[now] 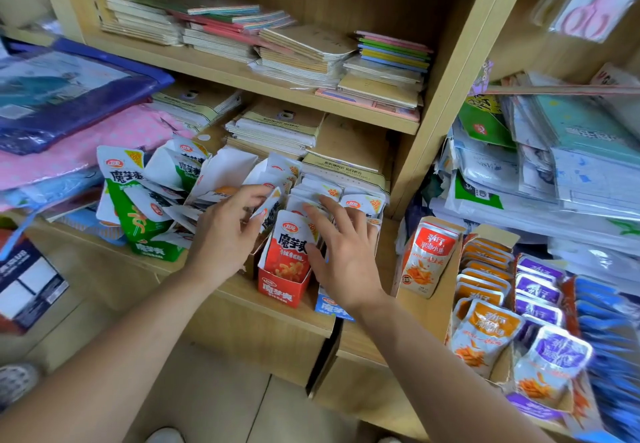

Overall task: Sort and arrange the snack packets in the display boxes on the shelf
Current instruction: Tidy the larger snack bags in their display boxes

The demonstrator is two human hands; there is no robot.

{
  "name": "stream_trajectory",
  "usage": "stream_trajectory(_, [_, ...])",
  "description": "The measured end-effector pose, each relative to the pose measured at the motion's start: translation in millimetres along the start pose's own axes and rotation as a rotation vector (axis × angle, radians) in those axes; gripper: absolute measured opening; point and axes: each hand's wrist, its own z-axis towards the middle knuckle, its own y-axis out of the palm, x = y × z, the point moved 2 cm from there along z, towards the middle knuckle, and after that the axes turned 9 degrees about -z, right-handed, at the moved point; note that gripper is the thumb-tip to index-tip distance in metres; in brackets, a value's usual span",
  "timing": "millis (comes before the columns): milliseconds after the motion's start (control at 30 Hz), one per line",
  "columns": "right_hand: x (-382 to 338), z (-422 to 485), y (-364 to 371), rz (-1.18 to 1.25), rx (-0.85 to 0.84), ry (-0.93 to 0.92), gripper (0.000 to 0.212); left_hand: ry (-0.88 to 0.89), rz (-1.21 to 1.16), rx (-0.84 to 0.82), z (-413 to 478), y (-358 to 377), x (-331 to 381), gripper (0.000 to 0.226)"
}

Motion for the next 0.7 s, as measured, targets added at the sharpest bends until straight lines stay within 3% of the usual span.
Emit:
stream_trajectory(167, [3,2,3,0.059,-0.022,0.022,0.056,0.045,0.024,0.051,0,-2,4,0.027])
stream_trajectory(300, [7,3,2,0.154,-0.022,0.016,0.058,0.162,0.081,-0.05,-3,0,7,0.019])
stream_trajectory(433, [15,4,2,0.355,-0.026,0.057,0.067,0.162,0.24,-0.119,-6,11,11,0.043])
stream_trajectory(533, [19,4,0,0.351,-0.03,0.025,0.059,0.195,0.284,-0.127,-3,16,16,0.059])
stream_trajectory(700, [24,6,-3,0.419,-0.034,-0.012,0.05,0.368,0.417,-0.202,-3,13,17,0.059])
